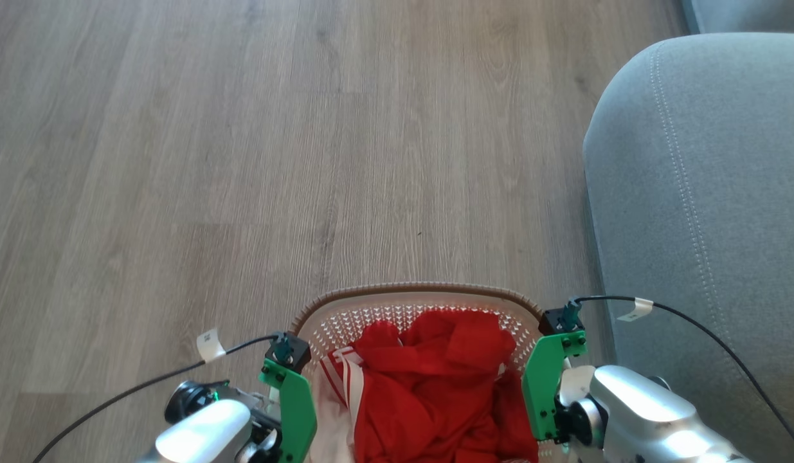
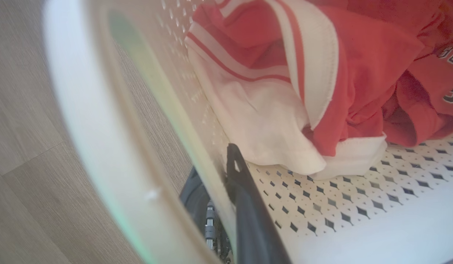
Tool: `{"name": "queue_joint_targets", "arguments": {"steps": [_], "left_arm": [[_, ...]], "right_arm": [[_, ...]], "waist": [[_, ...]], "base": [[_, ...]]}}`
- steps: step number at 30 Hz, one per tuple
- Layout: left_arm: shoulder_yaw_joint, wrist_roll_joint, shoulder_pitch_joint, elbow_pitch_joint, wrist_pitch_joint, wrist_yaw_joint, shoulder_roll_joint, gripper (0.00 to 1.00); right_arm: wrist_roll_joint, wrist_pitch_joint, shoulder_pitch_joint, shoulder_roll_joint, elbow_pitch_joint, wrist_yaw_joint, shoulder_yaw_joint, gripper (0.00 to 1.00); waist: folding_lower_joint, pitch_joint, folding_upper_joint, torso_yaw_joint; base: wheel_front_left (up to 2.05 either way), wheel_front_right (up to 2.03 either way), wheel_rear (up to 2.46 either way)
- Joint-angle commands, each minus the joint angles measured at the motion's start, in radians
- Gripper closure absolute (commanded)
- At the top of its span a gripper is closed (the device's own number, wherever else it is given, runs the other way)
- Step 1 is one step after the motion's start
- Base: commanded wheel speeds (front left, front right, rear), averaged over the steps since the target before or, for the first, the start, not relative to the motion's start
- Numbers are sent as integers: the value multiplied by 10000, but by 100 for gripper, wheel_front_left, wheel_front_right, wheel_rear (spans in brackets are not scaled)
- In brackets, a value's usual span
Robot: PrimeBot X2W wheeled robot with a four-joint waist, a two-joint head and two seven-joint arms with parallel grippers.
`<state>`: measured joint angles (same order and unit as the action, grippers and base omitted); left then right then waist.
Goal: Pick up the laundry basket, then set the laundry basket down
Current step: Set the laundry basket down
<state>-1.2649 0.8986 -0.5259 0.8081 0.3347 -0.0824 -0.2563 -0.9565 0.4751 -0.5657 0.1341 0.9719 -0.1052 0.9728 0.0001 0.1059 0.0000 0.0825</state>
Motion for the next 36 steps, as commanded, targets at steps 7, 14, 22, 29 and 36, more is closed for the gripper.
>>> {"name": "queue_joint_targets", "arguments": {"steps": [7, 14, 22, 29, 36], "left_arm": [[-71, -297, -465, -257, -274, -133, 305, 100], [73, -471, -936, 148, -842, 151, 698, 100], [189, -640, -1751, 969, -1395, 168, 1294, 100], [291, -760, -2657, 1886, -1977, 142, 1791, 100], [297, -831, -3570, 2618, -2519, 103, 2032, 100]], "right_arm": [[418, -216, -397, -152, -645, -255, 22, 100], [697, -582, -737, 85, -661, -255, -183, 100], [1167, -1179, -1345, 263, -575, -255, -471, 100], [1623, -1835, -1976, 291, -436, -255, -740, 100], [2039, -2550, -2517, 249, -212, -255, -941, 100]], "waist": [[-1, 502, 0, -8], [-1, 1465, 0, 38], [-1, 2908, 0, 94], [-1, 4224, 0, 137], [-1, 5457, 0, 237]], "base": [[0, 0, 0], [0, 0, 0], [0, 0, 0], [0, 0, 0], [0, 0, 0]]}}
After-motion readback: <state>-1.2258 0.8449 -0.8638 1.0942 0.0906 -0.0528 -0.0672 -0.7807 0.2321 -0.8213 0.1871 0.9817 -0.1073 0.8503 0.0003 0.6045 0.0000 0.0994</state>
